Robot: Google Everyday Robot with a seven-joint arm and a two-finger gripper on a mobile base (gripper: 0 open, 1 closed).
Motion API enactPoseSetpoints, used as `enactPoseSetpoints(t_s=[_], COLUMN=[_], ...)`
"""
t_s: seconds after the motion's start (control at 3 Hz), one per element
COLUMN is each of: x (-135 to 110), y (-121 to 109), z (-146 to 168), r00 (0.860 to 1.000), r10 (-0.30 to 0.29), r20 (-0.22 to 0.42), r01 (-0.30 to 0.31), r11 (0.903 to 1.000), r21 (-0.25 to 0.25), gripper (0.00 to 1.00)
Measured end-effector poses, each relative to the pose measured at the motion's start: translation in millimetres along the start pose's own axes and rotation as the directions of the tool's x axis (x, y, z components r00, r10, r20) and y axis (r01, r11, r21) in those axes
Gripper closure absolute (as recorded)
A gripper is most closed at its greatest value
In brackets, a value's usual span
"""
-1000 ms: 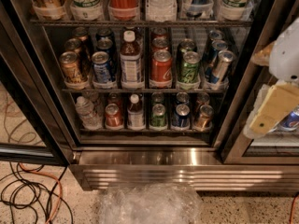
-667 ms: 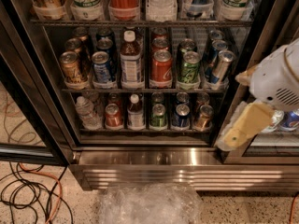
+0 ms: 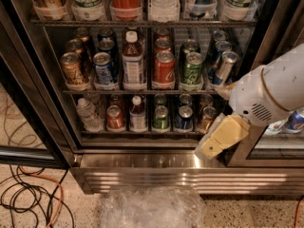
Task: Pick coke can from bottom shelf of fridge
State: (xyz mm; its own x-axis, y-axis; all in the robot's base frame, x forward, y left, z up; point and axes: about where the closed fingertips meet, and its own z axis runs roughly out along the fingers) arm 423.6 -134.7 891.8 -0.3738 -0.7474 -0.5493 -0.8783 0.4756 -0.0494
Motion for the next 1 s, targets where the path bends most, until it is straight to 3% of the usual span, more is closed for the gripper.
enactPoseSetpoints(t_s=[0.33,0.67,1.0], x=[2,3,0], y=[5,21,34], z=[2,31,68], r00=[1.000,0.988,0.956], r10=[0.012,0.114,0.214], r20=[0.027,0.105,0.198], r01=[-0.012,-0.111,-0.211], r11=[0.9999,0.9934,0.9767], r21=[0.003,-0.028,-0.038], gripper=[0.00,0.00,0.00])
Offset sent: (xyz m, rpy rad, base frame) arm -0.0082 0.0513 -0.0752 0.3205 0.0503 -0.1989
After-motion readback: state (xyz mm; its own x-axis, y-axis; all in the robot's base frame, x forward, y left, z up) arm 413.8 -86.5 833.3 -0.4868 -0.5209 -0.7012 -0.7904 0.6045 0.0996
